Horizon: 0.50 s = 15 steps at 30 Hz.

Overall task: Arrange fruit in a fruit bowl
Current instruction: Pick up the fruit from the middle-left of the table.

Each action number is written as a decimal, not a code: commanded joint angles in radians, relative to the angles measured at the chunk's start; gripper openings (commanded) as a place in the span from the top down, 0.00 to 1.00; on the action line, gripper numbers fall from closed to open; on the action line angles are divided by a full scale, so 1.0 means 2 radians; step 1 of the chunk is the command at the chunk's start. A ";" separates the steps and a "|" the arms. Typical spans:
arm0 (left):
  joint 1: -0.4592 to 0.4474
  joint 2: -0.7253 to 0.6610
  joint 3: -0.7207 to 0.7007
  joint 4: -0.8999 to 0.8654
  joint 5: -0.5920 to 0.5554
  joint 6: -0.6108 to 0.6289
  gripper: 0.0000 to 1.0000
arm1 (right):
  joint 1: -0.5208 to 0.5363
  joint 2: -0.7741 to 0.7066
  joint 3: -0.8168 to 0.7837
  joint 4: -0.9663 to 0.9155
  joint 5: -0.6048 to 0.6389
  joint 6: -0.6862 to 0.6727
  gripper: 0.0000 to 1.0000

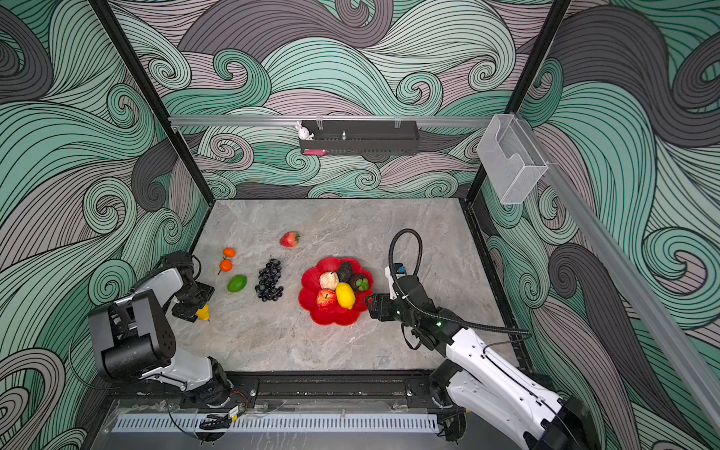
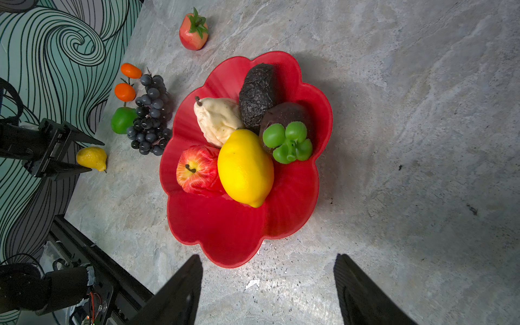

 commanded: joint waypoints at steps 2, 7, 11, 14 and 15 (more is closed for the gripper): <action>0.006 0.003 -0.002 0.001 0.000 -0.009 0.33 | 0.001 0.002 0.018 -0.004 -0.003 -0.008 0.25; 0.005 -0.018 -0.009 0.006 0.005 -0.009 0.43 | 0.001 0.008 0.021 -0.006 -0.004 -0.007 0.25; 0.005 -0.041 -0.014 0.004 0.013 -0.009 0.46 | 0.001 0.005 0.020 -0.006 -0.004 -0.008 0.25; 0.005 -0.077 -0.016 -0.010 0.023 -0.008 0.46 | 0.002 0.002 0.016 0.002 -0.010 -0.015 0.25; 0.005 -0.095 -0.018 -0.014 0.030 -0.007 0.46 | 0.001 0.002 0.015 0.005 -0.013 -0.017 0.25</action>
